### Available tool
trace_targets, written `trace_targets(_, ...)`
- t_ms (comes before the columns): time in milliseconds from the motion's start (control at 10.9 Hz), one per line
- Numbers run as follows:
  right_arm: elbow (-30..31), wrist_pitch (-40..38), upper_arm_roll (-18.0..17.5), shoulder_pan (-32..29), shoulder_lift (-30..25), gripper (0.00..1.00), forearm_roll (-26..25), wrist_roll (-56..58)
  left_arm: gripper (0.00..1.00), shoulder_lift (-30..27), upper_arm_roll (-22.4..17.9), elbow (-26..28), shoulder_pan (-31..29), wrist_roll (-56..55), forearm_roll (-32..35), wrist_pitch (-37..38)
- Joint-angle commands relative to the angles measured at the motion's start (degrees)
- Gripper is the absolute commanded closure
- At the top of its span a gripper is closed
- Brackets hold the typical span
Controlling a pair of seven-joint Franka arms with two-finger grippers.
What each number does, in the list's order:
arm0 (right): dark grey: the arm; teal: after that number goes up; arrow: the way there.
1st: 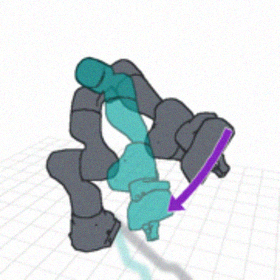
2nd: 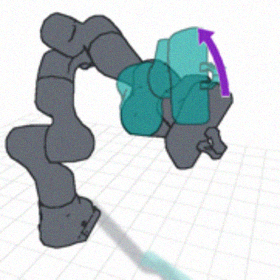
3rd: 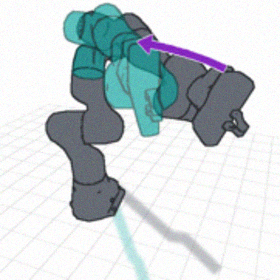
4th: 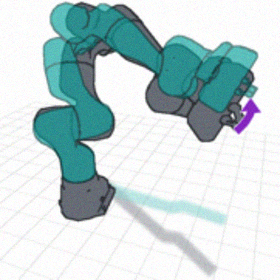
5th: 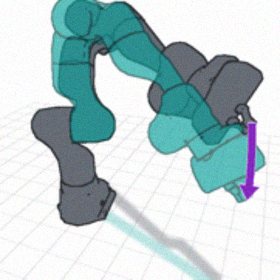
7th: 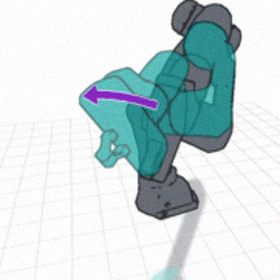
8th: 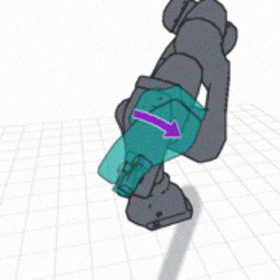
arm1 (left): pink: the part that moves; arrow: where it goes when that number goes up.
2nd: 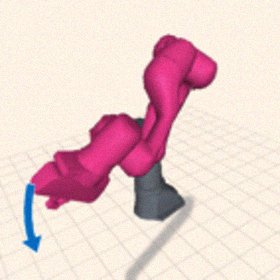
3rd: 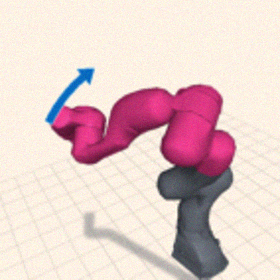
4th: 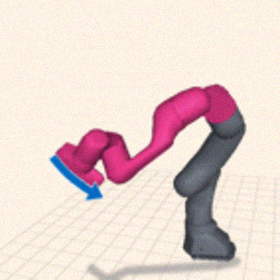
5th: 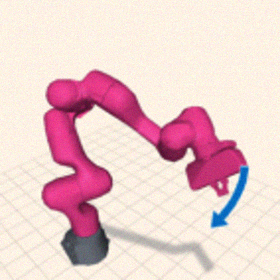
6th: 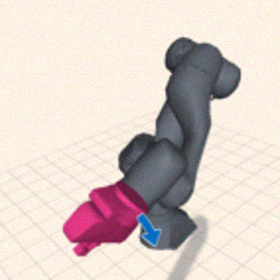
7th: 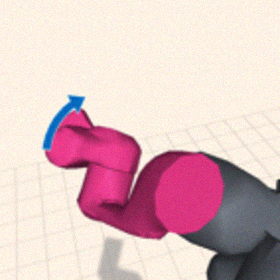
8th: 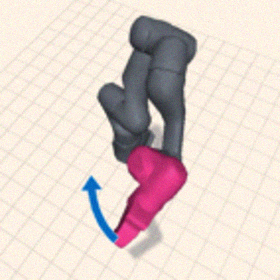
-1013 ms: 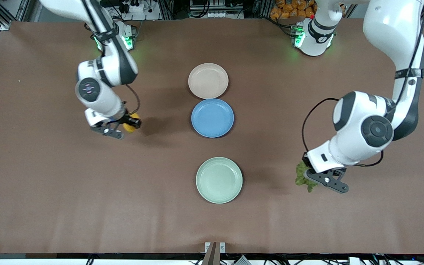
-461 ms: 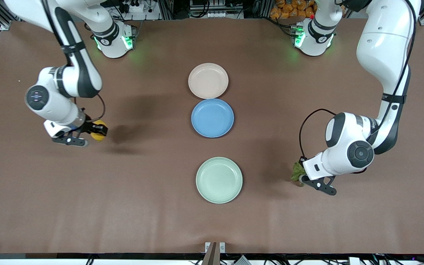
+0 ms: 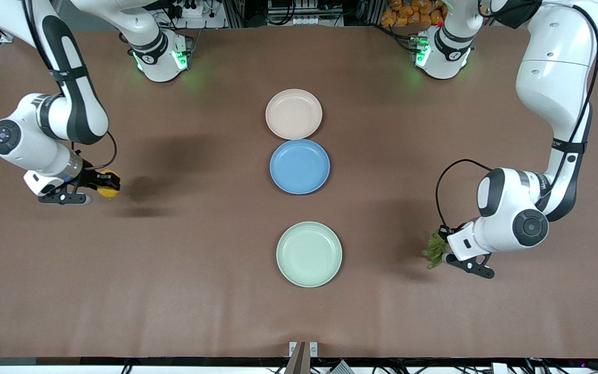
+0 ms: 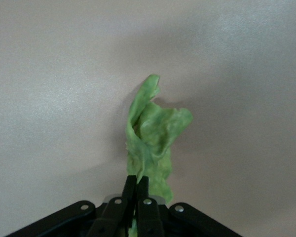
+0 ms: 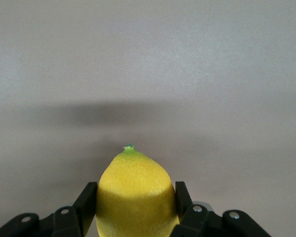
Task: Pick lemon and lettuce from plates
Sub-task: 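Place the lettuce with the left gripper while the right gripper places the lemon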
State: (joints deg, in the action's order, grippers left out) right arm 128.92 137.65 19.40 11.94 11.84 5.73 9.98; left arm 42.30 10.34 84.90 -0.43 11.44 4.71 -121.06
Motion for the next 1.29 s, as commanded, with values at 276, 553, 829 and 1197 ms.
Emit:
trace_targets(276,-2.4,2.8,-1.1,0.1,4.1,1.00,0.2,1.5,0.00,-3.9,0.4,-0.8,-1.0,1.0,0.0,-0.1)
trace_targets(553,-5.8,5.4,-1.2,0.1,8.6,1.00,0.2,1.4,0.00,-9.3,0.4,-1.0,-2.6,1.0,0.0,0.4)
trace_targets(829,-8.2,7.4,-1.6,0.0,11.4,0.54,1.8,1.4,0.00,-14.3,0.4,-1.8,-3.2,0.9,-0.1,2.1)
trace_targets(1197,-7.3,7.0,-1.5,0.1,10.5,0.00,2.6,5.2,0.00,-23.2,-0.9,-2.0,-3.3,0.2,-0.7,11.9)
